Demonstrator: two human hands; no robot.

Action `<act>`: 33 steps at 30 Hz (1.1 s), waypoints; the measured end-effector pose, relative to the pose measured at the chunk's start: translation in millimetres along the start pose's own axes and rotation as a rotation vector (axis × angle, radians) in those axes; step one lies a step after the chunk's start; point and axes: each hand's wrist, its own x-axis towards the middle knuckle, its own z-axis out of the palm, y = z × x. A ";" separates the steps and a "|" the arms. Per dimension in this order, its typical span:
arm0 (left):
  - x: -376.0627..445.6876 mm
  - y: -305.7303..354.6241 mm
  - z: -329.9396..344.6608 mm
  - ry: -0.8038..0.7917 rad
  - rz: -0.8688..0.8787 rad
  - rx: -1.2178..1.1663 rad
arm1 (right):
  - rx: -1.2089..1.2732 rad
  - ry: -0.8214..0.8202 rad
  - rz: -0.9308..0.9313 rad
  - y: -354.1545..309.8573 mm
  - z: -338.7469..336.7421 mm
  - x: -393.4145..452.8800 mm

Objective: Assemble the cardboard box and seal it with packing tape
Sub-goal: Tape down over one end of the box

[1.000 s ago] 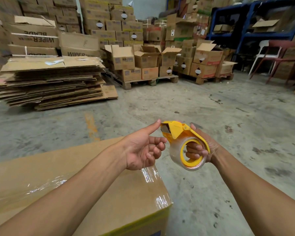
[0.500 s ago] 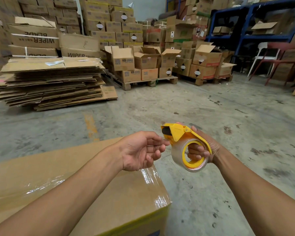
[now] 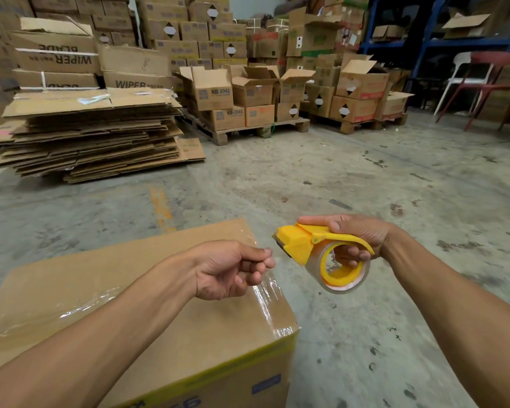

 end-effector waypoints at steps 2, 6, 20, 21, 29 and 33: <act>-7.0 -0.9 -20.5 0.038 0.012 -0.001 | -0.021 0.048 0.034 -2.3 -5.4 -10.2; -10.8 0.2 -52.7 0.096 0.008 0.223 | -0.102 0.059 0.091 -13.7 -1.0 -20.3; 84.4 107.5 -47.4 0.322 0.057 1.397 | -0.276 0.573 0.049 -40.2 67.1 -2.2; 90.5 105.0 -50.6 0.308 0.032 1.440 | -0.273 0.617 0.039 -32.2 74.9 2.3; 107.1 73.7 -66.8 0.235 0.018 1.642 | -0.257 0.745 0.033 14.9 116.9 18.5; 108.6 59.9 -76.6 0.224 0.022 1.676 | -0.203 0.736 0.046 24.0 132.6 20.0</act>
